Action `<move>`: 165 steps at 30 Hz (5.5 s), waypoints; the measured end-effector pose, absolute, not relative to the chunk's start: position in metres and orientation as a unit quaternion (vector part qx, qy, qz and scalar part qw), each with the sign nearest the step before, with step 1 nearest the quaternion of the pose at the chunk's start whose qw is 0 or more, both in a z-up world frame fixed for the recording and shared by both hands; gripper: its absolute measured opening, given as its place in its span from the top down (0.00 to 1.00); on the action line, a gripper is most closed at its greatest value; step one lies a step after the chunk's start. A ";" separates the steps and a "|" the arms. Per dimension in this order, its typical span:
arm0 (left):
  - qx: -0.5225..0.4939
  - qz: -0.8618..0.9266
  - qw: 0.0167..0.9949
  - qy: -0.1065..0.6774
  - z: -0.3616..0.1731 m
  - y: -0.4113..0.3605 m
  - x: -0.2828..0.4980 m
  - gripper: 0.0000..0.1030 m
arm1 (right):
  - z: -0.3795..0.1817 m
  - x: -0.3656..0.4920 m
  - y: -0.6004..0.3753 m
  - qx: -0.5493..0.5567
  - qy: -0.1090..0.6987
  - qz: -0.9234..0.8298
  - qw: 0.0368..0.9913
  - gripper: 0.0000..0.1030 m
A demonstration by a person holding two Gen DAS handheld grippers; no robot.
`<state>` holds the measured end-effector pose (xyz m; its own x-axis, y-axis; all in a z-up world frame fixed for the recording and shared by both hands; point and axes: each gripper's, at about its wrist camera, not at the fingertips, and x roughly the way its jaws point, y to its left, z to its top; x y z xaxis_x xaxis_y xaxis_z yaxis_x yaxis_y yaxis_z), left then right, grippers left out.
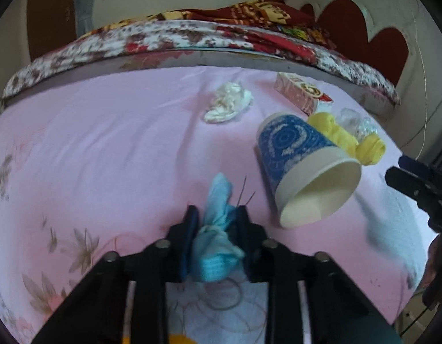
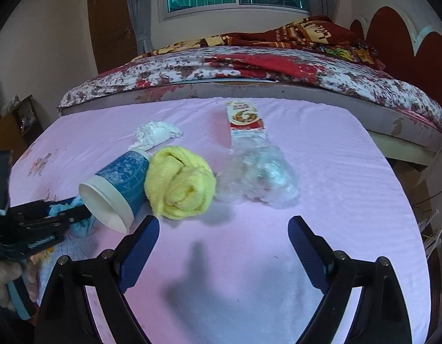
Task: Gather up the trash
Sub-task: 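Grasp the light-blue mask with the left gripper while the right gripper grasps the yellow cloth, then carry the mask and yellow cloth over the bucket and release both, then move both grippers back toward the paper cup and plastic bag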
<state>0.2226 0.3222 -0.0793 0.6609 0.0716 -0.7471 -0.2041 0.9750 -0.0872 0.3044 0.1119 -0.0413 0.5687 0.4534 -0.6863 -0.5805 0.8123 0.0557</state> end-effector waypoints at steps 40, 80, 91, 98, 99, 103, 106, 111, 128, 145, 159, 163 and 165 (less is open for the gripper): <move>-0.087 0.032 0.937 0.337 -0.002 0.236 0.161 0.79 | 0.031 0.227 -0.014 -0.063 0.321 0.263 0.908 0.70; 0.011 -0.209 0.909 0.361 -0.016 -0.062 0.146 0.79 | -0.011 0.115 -0.307 0.004 0.351 0.077 0.933 0.70; 0.027 -0.271 0.874 0.403 -0.060 -0.133 0.155 0.79 | -0.059 0.107 -0.370 0.023 0.395 0.027 0.918 0.70; 0.031 -0.293 0.851 0.434 -0.090 -0.160 0.169 0.79 | -0.104 0.114 -0.389 0.017 0.438 0.021 0.899 0.70; 0.028 -0.296 0.847 0.441 -0.096 -0.163 0.172 0.79 | -0.110 0.115 -0.391 0.017 0.443 0.022 0.896 0.70; 0.030 -0.298 0.837 0.458 -0.116 -0.174 0.177 0.79 | -0.128 0.127 -0.394 0.023 0.453 0.031 0.891 0.69; 0.039 -0.298 0.827 0.476 -0.134 -0.184 0.182 0.79 | -0.148 0.139 -0.390 0.022 0.469 0.042 0.882 0.69; 0.029 -0.300 0.811 0.502 -0.159 -0.189 0.191 0.79 | -0.173 0.155 -0.386 0.018 0.491 0.059 0.869 0.69; -0.002 -0.224 0.827 0.516 -0.175 -0.151 0.189 0.04 | -0.220 0.164 -0.404 -0.052 0.525 0.009 0.849 0.05; 0.013 -0.192 0.862 0.470 -0.126 -0.109 0.148 0.02 | -0.133 0.127 -0.364 -0.051 0.462 0.004 0.885 0.00; 0.012 -0.159 0.889 0.430 -0.081 -0.064 0.119 0.02 | -0.079 0.102 -0.321 -0.030 0.420 0.022 0.907 0.00; 0.002 -0.142 0.898 0.417 -0.068 -0.047 0.111 0.02 | -0.067 0.099 -0.300 -0.032 0.408 0.031 0.912 0.00; -0.001 -0.133 0.903 0.409 -0.060 -0.035 0.109 0.02 | -0.061 0.101 -0.286 -0.040 0.402 0.039 0.914 0.00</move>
<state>0.1089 -0.0354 -0.0603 0.6298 -0.2403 -0.7387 0.2388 0.9648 -0.1103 0.1009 -0.2860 -0.0611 0.6746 0.0391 -0.7372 -0.1030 0.9938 -0.0415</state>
